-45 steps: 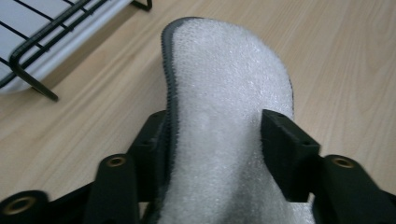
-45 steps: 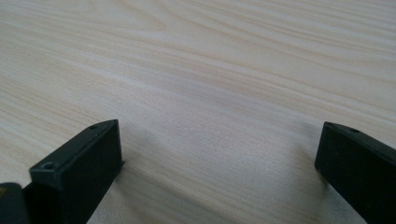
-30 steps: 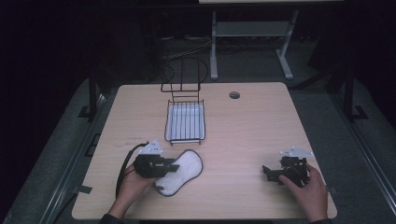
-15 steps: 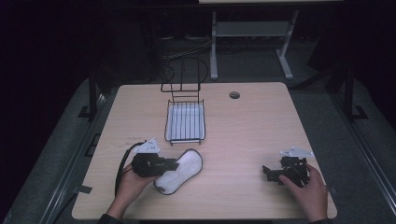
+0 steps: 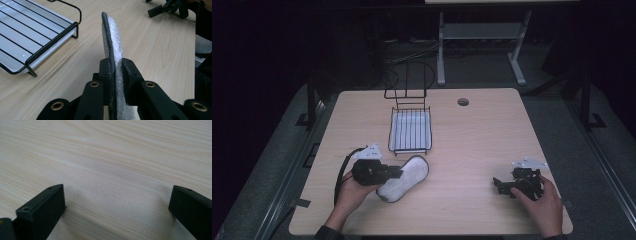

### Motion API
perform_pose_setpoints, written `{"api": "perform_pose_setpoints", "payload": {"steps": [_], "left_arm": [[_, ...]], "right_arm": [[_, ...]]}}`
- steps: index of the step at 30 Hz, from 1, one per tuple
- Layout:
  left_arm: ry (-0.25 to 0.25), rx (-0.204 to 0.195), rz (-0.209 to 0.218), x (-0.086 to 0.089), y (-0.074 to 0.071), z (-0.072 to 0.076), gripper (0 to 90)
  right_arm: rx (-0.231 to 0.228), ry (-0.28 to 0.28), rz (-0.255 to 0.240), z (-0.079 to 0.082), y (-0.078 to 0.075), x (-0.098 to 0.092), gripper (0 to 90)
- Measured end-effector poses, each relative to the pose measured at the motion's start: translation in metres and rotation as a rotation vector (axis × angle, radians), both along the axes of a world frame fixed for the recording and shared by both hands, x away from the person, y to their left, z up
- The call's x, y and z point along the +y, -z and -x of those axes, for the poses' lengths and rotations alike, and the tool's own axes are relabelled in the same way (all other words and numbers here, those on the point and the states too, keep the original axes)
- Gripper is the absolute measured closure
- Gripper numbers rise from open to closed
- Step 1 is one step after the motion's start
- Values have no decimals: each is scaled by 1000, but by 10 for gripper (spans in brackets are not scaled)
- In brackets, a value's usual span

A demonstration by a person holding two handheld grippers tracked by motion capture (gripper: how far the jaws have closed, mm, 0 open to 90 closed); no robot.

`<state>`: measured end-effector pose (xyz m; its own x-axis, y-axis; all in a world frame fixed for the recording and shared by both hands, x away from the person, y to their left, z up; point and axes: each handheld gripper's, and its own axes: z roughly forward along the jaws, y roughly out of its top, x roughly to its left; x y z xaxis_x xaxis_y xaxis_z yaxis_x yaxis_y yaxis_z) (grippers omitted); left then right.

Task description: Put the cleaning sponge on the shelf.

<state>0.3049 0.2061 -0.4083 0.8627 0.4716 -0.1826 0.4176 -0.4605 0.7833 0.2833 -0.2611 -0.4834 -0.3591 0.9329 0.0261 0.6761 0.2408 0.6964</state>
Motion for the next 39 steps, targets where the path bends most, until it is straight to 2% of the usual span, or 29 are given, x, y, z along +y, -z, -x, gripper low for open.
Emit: {"api": "perform_pose_setpoints", "payload": {"steps": [20, 31, 36, 39], "left_arm": [[-38, -20, 31, 9, -18, -14, 791], [-62, -25, 54, 14, -27, -25, 794], [-76, -22, 78, 16, -29, -31, 795], [-87, -23, 73, 18, -30, -36, 795]], "right_arm": [[0, -1, 0, 0, 0, 0, 2], [0, -1, 0, 0, 0, 0, 2], [1, 0, 0, 0, 0, 0, 2], [0, 0, 0, 0, 0, 0, 2]]}}
